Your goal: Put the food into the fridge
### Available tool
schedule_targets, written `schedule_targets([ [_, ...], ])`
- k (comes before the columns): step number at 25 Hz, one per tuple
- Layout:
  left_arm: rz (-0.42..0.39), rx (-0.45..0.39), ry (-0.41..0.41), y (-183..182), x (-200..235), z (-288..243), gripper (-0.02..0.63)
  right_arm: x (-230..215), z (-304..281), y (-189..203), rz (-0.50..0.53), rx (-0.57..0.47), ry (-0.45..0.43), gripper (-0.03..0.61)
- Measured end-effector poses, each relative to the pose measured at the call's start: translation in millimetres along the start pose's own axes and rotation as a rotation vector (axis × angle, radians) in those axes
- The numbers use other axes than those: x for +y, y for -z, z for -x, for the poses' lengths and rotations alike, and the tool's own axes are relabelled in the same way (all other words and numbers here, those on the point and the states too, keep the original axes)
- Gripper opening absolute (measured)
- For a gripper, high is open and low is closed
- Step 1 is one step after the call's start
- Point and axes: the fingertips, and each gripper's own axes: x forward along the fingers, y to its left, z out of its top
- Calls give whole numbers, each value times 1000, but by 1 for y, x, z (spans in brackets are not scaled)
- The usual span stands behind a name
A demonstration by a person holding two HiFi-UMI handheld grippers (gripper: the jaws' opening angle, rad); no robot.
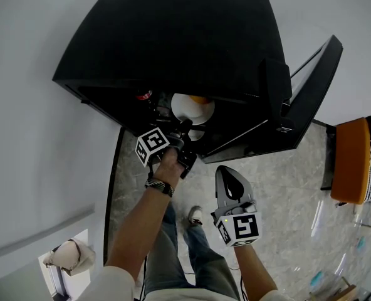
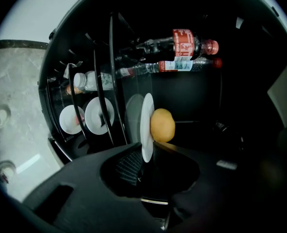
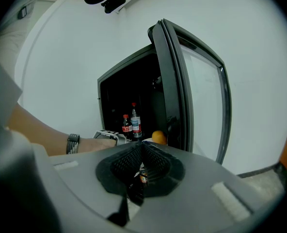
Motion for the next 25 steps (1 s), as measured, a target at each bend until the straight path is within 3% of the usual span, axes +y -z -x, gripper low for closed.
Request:
schedule_targets([
  [6,-94,-56,4,1,-5,11,152,2,3,0,2,3,0,6],
  [9,-121,-60,1,1,-2,18,149,2,3,-5,11,-5,-3,6],
  [12,-180,-38,-6,3,1,25,106,0,5,-12,12,-19,3,6],
  [18,-499,28,-83,6,-6,46,-2,-2,12,-32,41,-33,16,6],
  [25,-879,99,-127,14,-42,79,0,1,24,-61,79,-10,25,6],
])
